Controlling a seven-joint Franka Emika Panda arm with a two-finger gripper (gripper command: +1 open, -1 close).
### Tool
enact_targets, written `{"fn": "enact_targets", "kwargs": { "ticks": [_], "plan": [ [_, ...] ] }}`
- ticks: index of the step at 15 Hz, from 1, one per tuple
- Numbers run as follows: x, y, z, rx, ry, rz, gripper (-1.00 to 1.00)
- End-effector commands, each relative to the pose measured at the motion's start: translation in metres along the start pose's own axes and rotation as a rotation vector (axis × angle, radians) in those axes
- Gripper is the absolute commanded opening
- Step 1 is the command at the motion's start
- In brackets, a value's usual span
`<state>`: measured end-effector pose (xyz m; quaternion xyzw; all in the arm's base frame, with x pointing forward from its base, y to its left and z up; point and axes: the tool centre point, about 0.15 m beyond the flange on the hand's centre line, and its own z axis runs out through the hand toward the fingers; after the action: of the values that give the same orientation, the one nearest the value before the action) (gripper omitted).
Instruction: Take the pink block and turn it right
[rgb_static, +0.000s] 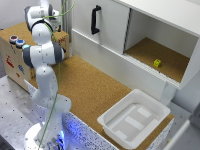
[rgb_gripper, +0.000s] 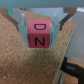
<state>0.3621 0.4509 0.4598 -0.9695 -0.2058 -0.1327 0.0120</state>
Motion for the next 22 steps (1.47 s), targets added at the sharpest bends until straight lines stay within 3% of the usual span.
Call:
{"fn": "enact_targets", "kwargs": {
  "ticks": [1, 3, 22],
  "plan": [
    [0.012, -0.0245, 0.0126, -0.038, -0.186, 0.21, -1.0],
    [0.0187, -0.0278, 0.0166, -0.009, -0.193, 0.333, -1.0],
    [0.0187, -0.0278, 0.0166, -0.009, -0.193, 0.333, -1.0]
  ]
}}
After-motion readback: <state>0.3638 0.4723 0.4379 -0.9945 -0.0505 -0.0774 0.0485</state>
